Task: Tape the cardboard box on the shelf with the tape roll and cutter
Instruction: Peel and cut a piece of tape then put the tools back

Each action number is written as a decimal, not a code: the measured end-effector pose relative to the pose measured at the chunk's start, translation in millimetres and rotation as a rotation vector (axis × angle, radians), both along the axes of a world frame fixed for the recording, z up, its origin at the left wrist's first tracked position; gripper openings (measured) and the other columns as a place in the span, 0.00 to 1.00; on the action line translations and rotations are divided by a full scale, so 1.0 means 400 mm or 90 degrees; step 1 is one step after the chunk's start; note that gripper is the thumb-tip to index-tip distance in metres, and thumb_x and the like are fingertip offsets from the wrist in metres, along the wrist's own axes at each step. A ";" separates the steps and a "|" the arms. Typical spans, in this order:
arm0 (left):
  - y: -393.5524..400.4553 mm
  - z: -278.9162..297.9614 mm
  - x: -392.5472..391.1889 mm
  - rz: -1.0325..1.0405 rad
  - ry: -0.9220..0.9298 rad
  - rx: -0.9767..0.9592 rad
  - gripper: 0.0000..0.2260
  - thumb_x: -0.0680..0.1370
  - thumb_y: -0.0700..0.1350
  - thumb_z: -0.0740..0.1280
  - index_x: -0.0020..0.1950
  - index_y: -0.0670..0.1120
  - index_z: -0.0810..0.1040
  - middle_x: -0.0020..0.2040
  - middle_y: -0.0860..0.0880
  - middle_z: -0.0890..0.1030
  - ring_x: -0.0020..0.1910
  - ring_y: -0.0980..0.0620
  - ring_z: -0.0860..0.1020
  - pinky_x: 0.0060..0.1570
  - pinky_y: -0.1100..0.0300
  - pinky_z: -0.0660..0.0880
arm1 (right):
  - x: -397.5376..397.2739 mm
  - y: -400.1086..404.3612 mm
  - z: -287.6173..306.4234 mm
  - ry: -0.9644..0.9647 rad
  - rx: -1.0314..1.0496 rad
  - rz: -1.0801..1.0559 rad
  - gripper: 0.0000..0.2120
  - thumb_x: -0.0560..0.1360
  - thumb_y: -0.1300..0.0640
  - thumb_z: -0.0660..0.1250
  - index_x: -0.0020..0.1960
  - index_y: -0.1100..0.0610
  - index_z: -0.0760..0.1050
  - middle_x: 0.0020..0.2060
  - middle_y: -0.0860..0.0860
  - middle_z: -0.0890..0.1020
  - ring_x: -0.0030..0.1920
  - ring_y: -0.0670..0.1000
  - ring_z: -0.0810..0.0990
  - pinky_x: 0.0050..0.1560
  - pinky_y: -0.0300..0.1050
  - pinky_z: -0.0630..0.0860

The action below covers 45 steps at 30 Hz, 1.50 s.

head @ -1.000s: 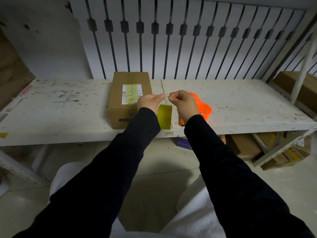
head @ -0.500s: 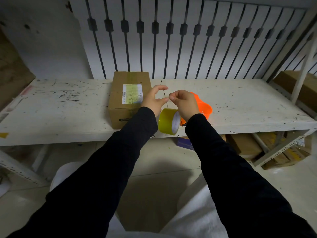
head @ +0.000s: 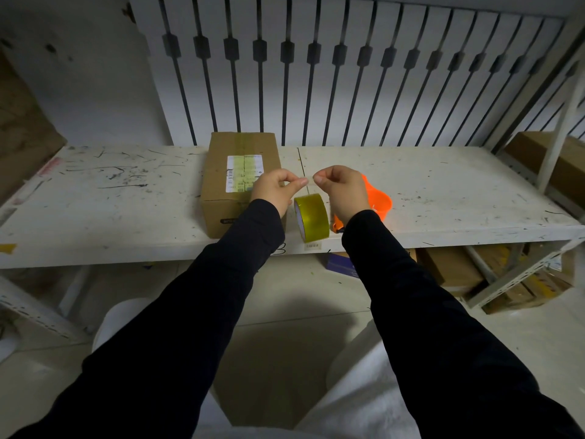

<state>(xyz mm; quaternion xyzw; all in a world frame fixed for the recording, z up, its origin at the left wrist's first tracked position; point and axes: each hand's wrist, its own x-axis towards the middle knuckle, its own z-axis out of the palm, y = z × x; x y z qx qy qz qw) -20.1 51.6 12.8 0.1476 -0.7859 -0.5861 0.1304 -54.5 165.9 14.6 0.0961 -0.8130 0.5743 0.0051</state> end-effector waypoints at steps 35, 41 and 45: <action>0.030 -0.033 0.012 -0.025 -0.123 0.097 0.28 0.79 0.59 0.55 0.71 0.41 0.64 0.70 0.43 0.69 0.69 0.44 0.68 0.66 0.53 0.64 | 0.007 -0.006 0.029 -0.035 -0.068 0.068 0.09 0.77 0.63 0.62 0.39 0.55 0.74 0.36 0.50 0.78 0.36 0.47 0.80 0.39 0.38 0.77; 0.047 -0.028 0.007 -0.108 -0.175 0.087 0.25 0.78 0.54 0.62 0.68 0.40 0.70 0.68 0.41 0.73 0.67 0.43 0.71 0.63 0.57 0.66 | 0.002 -0.004 0.029 -0.026 -0.110 0.022 0.06 0.77 0.65 0.61 0.43 0.59 0.74 0.36 0.49 0.77 0.35 0.47 0.78 0.34 0.35 0.77; 0.041 -0.036 0.007 -0.146 -0.159 0.091 0.12 0.77 0.49 0.66 0.54 0.42 0.79 0.48 0.44 0.81 0.52 0.44 0.78 0.48 0.58 0.70 | -0.003 0.004 0.013 -0.013 -0.103 -0.030 0.06 0.77 0.64 0.61 0.43 0.58 0.75 0.36 0.48 0.77 0.36 0.46 0.78 0.40 0.38 0.76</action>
